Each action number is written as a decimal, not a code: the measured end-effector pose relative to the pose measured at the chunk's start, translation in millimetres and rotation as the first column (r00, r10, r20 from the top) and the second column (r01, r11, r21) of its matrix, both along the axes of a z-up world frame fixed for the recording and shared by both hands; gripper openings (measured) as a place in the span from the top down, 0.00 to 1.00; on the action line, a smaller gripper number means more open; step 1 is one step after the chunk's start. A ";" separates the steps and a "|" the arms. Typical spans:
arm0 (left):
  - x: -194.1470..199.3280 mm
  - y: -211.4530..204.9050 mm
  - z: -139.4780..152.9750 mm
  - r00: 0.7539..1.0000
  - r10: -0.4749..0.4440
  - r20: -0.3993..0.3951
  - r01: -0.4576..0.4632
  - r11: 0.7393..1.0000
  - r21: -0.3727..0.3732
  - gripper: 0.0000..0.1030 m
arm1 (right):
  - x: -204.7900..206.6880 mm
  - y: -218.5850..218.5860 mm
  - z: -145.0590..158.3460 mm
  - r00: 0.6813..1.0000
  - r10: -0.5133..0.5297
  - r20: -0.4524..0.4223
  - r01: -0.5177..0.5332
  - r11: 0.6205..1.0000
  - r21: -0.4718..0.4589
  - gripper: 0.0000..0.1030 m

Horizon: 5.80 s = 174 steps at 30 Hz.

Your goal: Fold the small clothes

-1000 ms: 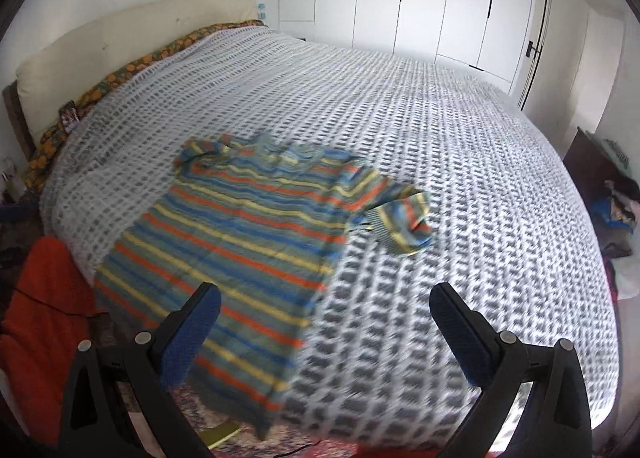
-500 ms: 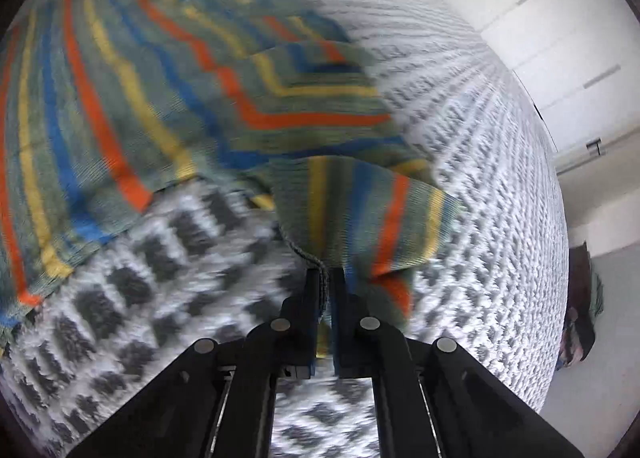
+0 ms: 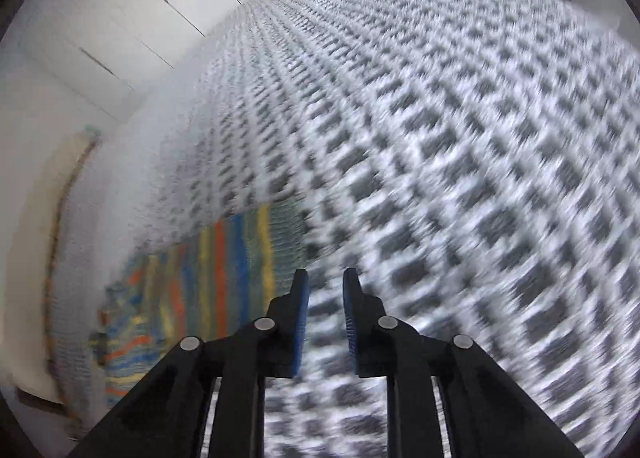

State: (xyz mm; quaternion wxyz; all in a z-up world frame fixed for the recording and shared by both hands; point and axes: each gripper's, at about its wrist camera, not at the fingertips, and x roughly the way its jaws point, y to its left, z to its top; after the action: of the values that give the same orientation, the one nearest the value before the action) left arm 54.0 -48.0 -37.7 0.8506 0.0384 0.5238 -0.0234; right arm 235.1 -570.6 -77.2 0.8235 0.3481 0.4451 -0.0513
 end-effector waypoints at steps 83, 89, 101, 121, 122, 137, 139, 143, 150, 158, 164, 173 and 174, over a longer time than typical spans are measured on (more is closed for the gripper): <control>328.7 182.0 -96.7 0.977 0.193 0.094 -0.198 0.979 0.048 0.99 | -124.9 261.1 12.9 0.985 0.153 0.084 -0.155 0.988 0.025 0.35; 221.4 343.5 -148.8 0.689 0.710 -0.143 -0.718 0.644 -0.263 0.84 | -121.3 274.9 10.3 0.979 0.185 0.088 -0.189 0.981 0.039 0.35; 224.9 357.7 -156.0 0.761 0.629 -0.160 -0.645 0.707 -0.290 0.20 | -120.1 301.6 18.6 0.973 0.216 0.083 -0.221 0.974 0.056 0.35; 154.1 359.9 -132.9 0.667 0.728 -0.155 -0.730 0.598 -0.332 0.34 | -125.1 298.4 16.8 0.973 0.218 0.070 -0.220 0.975 0.017 0.35; 147.3 351.3 -122.6 0.677 0.726 -0.121 -0.718 0.617 -0.322 0.30 | -126.3 295.2 19.7 0.974 0.213 0.081 -0.214 0.977 0.007 0.35; 48.6 69.7 -85.1 0.998 -0.020 0.051 0.028 0.986 -0.167 0.12 | -126.4 337.5 43.4 0.870 0.492 -0.023 -0.486 0.848 -0.210 0.28; 46.5 66.1 -109.6 0.999 -0.026 -0.032 0.020 0.988 -0.151 0.12 | -127.1 350.2 28.3 0.838 0.544 -0.037 -0.542 0.823 -0.171 0.28; 30.4 101.8 -139.4 0.984 0.064 -0.166 -0.080 0.992 -0.093 0.21 | -130.3 351.9 -18.9 0.790 0.568 -0.231 -0.604 0.785 -0.137 0.28; 12.0 138.3 -109.1 0.978 0.166 -0.123 -0.185 0.970 -0.160 0.14 | -158.2 315.7 -2.6 0.830 0.484 -0.278 -0.546 0.806 -0.228 0.34; 23.7 126.6 -144.9 0.953 0.161 -0.258 -0.189 0.978 -0.088 0.16 | -163.6 336.1 -32.0 0.671 0.628 -0.394 -0.701 0.710 -0.062 0.97; 23.1 124.0 -140.2 0.951 0.167 -0.262 -0.192 0.978 -0.075 0.18 | -173.4 311.1 -29.8 0.668 0.595 -0.447 -0.700 0.706 -0.106 0.95; -1.4 109.6 -56.4 0.986 0.164 0.031 -0.157 0.974 -0.162 0.10 | -191.3 321.7 33.8 0.798 0.510 -0.322 -0.602 0.705 -0.376 0.36; 3.2 103.4 -51.6 0.988 0.145 0.057 -0.134 0.978 -0.161 0.09 | -190.3 321.0 45.0 0.821 0.503 -0.269 -0.570 0.726 -0.384 0.31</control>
State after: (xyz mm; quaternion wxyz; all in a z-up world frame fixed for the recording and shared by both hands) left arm 57.2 55.4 -89.2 0.8680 -0.0645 0.4923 -0.0034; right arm 44.8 -249.6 -32.2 0.8250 0.0003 0.5616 0.0631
